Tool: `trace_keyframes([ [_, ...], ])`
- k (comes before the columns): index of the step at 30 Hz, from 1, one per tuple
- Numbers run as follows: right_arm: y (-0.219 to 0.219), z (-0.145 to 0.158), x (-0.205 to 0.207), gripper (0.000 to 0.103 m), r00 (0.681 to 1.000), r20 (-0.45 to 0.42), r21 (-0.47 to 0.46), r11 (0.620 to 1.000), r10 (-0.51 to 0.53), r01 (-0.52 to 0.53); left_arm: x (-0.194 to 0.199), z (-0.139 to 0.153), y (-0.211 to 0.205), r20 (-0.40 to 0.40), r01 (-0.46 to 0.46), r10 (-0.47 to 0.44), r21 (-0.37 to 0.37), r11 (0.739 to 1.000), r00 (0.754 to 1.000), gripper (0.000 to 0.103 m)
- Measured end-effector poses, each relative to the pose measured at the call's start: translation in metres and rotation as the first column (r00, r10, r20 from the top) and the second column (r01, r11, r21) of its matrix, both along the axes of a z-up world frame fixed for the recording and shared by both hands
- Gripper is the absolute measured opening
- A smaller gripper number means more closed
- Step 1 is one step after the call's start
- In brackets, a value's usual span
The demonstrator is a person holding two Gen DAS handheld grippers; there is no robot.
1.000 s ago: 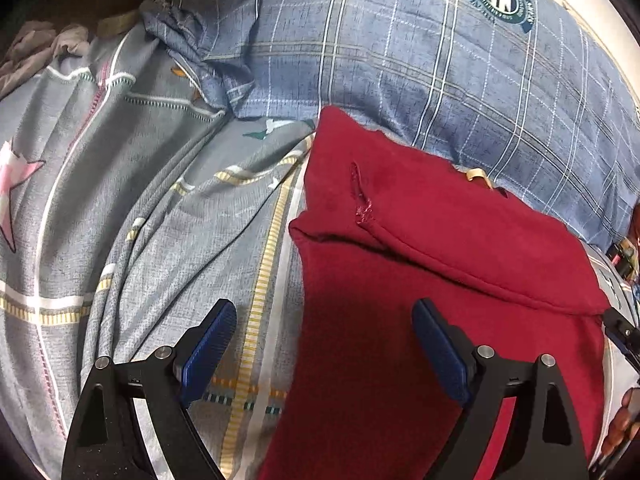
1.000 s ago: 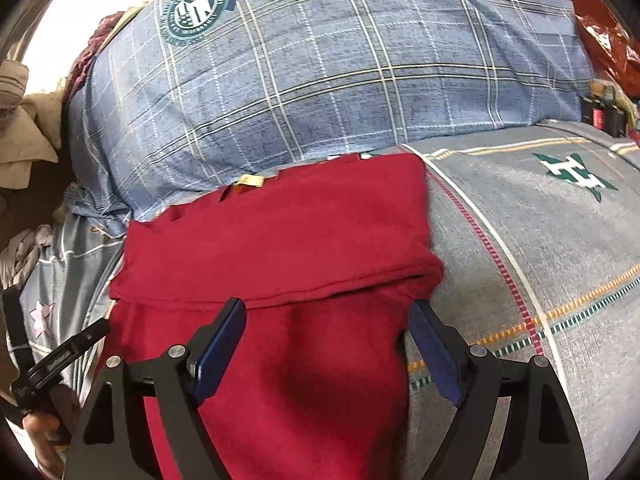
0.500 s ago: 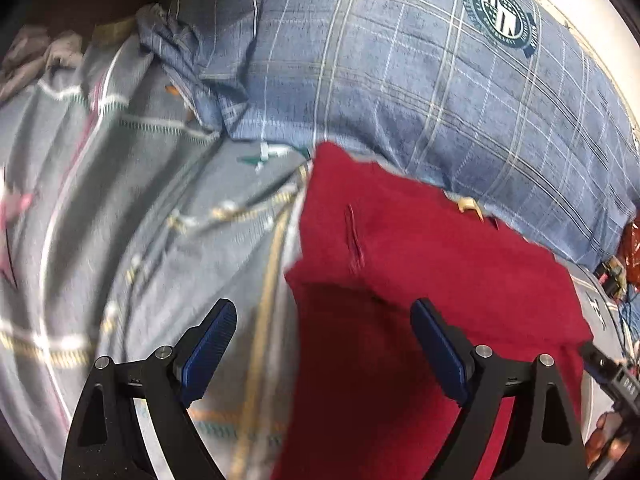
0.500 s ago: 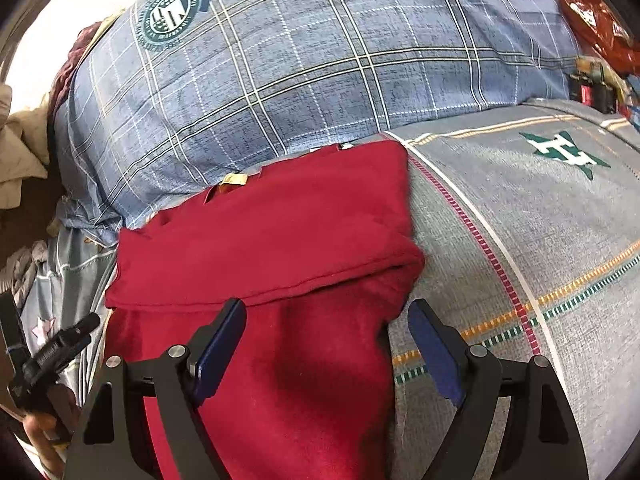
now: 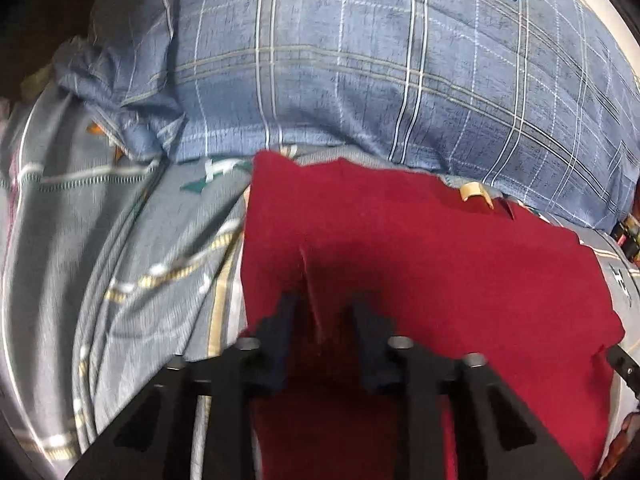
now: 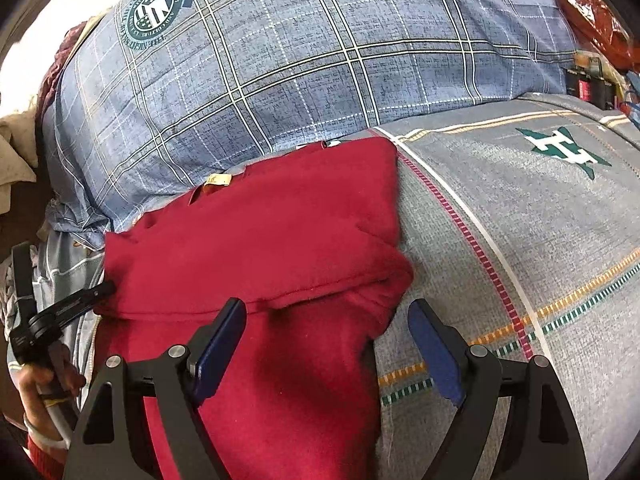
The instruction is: Fold small clothes
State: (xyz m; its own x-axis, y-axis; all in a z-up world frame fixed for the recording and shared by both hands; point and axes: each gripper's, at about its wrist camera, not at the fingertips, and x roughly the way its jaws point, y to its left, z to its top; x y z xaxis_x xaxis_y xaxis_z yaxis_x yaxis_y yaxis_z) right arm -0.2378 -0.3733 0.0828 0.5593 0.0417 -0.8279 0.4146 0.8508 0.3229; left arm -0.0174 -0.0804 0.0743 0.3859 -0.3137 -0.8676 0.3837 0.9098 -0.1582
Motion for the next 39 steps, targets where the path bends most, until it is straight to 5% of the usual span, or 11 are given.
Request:
trace_keyframes([
  [1, 0.0, 0.0, 0.0, 0.085, 1.0, 0.001, -0.002, 1.0, 0.001, -0.001, 0.002, 0.003, 0.003, 0.008, -0.004, 0.004, -0.023, 1.0, 1.0, 0.006],
  [5, 0.002, 0.001, 0.001, 0.085, 1.0, -0.003, -0.036, 0.999, -0.004, 0.004, 0.008, 0.019, 0.028, 0.006, -0.038, 0.04, -0.191, 0.981, 0.999, 0.006],
  [15, 0.0, 0.013, -0.004, 0.085, 0.999, 0.036, -0.025, 1.0, 0.018, -0.017, 0.0, -0.01, 0.024, -0.032, -0.064, 0.062, -0.072, 0.995, 0.998, 0.011],
  [20, -0.004, 0.031, -0.007, 0.074, 0.988, 0.155, -0.053, 0.998, 0.022, -0.014, -0.012, -0.008, 0.022, -0.018, -0.073, 0.072, -0.078, 0.994, 0.997, 0.028],
  [23, -0.009, 0.006, 0.006, 0.072, 0.999, 0.039, -0.06, 0.998, -0.013, 0.015, -0.026, 0.003, 0.031, -0.007, -0.09, 0.09, -0.102, 0.991, 0.996, 0.05],
  [24, -0.013, -0.009, 0.009, 0.071, 0.999, -0.029, -0.038, 0.999, -0.031, 0.03, -0.034, 0.01, 0.037, 0.007, -0.105, 0.106, -0.105, 0.989, 0.994, 0.066],
  [25, -0.012, -0.007, 0.007, 0.069, 1.0, -0.006, -0.064, 0.998, -0.028, 0.027, -0.043, 0.018, 0.044, 0.032, -0.118, 0.122, -0.102, 0.988, 0.992, 0.073],
  [28, -0.001, 0.002, 0.006, 0.069, 1.0, -0.027, -0.103, 0.995, -0.001, -0.001, -0.063, 0.038, 0.056, 0.078, -0.109, 0.115, -0.082, 0.991, 0.99, 0.073],
  [34, 0.019, 0.047, -0.035, 0.073, 0.987, 0.136, -0.044, 0.996, 0.085, -0.08, -0.119, 0.074, 0.088, 0.136, -0.122, 0.131, -0.072, 0.99, 0.982, 0.077],
  [39, 0.038, 0.079, -0.075, 0.081, 0.971, 0.186, -0.032, 0.989, 0.151, -0.147, -0.163, 0.088, 0.102, 0.155, -0.09, 0.094, -0.033, 0.995, 0.983, 0.077],
])
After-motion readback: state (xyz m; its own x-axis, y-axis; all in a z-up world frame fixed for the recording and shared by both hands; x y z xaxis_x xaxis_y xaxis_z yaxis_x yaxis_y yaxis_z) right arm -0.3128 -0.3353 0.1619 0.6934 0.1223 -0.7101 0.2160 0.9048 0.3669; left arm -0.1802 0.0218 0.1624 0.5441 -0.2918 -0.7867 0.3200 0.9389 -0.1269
